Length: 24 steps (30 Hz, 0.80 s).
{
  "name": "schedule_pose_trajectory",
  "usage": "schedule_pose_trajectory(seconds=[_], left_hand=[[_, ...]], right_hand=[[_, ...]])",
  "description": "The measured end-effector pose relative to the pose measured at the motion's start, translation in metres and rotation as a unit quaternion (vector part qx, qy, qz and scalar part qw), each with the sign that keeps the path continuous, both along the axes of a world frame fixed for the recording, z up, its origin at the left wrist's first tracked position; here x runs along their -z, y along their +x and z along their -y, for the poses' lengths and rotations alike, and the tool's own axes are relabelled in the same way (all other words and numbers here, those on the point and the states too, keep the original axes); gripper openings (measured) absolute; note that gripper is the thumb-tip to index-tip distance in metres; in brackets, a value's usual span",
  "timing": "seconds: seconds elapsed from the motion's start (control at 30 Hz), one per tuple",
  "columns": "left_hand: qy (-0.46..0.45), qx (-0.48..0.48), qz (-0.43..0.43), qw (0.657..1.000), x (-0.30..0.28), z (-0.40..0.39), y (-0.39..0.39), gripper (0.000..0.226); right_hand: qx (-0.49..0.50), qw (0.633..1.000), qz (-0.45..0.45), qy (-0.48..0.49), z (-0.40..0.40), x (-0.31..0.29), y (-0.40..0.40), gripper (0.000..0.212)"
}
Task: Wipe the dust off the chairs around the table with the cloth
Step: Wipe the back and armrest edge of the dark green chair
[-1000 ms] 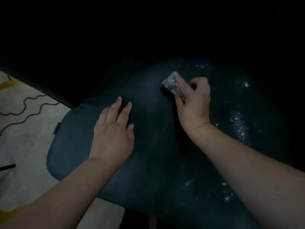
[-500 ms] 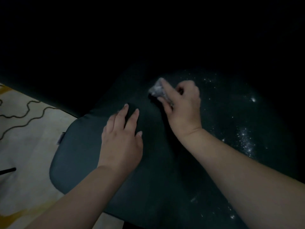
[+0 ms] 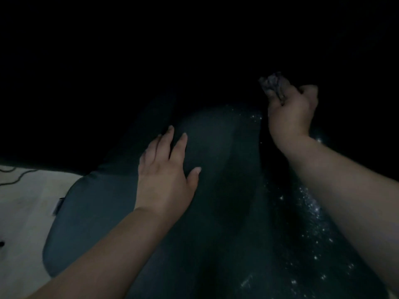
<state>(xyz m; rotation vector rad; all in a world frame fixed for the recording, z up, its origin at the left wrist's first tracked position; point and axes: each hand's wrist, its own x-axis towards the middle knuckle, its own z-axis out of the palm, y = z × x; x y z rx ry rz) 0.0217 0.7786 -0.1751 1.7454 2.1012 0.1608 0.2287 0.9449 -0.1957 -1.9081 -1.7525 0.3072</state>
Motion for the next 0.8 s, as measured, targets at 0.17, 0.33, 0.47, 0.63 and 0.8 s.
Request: schedule_pose_trajectory(seconds=[0.17,0.33,0.47,0.63,0.8], left_hand=[[0.005,0.004,-0.003,1.0,0.004,-0.017,0.008,0.071],[-0.008,0.001,-0.006,1.0,0.0,-0.029,0.021,0.07],[-0.008,0.005,-0.008,1.0,0.001,-0.035,0.023,0.069],[-0.006,-0.001,-0.007,1.0,0.004,-0.036,0.023,0.069],[-0.016,-0.007,-0.006,1.0,0.0,-0.037,0.027,0.068]], right_hand=[[-0.084,0.996,-0.006,-0.001,0.02,0.01,-0.001,0.023],[-0.176,0.983,0.045,0.022,0.047,0.015,0.018,0.029],[-0.04,0.998,-0.045,-0.003,-0.025,0.01,0.024,0.014],[-0.148,0.988,0.02,-0.04,0.017,0.017,0.015,0.029],[-0.194,0.979,-0.063,-0.004,0.043,0.013,0.016,0.041]])
